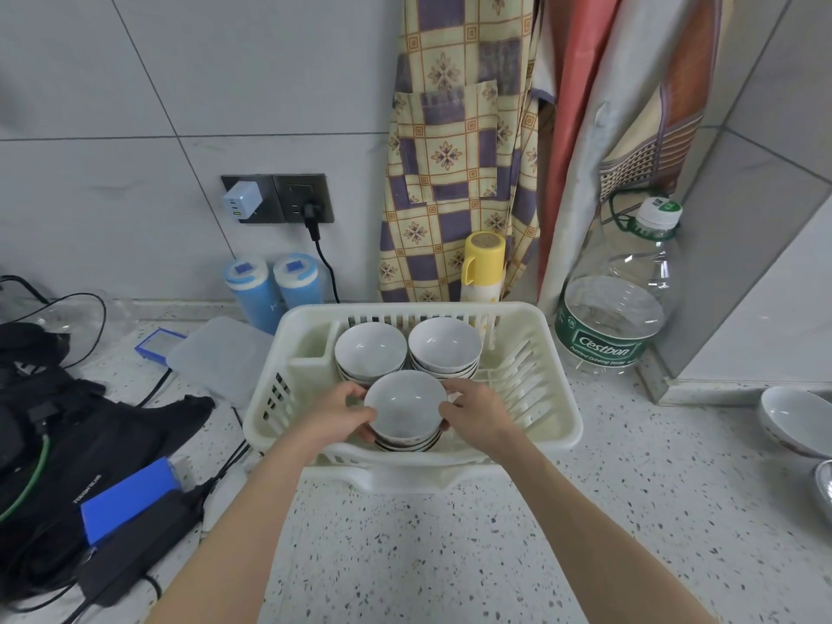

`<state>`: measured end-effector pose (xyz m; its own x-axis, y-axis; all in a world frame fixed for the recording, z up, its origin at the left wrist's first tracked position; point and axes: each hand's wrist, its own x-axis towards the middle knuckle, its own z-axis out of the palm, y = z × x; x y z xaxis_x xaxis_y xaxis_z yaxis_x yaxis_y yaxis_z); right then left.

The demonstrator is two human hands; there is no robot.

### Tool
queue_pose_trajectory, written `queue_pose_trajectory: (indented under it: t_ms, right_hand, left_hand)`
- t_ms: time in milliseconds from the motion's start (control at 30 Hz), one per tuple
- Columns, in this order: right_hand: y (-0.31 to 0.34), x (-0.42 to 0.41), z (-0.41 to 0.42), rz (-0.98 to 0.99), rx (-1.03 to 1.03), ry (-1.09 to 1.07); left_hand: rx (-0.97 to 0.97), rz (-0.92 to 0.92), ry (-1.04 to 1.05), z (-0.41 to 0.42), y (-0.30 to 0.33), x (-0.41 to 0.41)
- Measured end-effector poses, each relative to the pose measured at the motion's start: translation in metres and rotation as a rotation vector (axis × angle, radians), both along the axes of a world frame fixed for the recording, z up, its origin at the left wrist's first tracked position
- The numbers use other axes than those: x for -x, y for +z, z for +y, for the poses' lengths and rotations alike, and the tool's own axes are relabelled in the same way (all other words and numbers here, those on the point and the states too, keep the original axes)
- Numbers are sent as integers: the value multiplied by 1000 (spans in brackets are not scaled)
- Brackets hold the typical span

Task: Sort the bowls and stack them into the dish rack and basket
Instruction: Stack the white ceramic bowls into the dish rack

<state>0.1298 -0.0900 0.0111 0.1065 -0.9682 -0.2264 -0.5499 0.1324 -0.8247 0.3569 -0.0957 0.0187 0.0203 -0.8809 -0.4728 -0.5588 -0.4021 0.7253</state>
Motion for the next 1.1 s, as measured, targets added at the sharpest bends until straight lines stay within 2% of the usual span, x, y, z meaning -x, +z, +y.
queue_pose_trajectory:
  t_ms: [500, 667, 933, 1100]
  right_hand:
    - [-7, -3, -4, 39, 10, -1]
    - [-8, -2, -5, 123, -84, -93]
    - [-10, -1, -10, -67, -198, -139]
    - [-12, 1, -11, -87, -191, -173]
  left_hand:
    - [20, -182, -26, -5, -15, 1]
    - [64, -238, -18, -8, -18, -2]
    - [71, -232, -15, -9, -20, -3]
    - [75, -272, 24, -9, -20, -2]
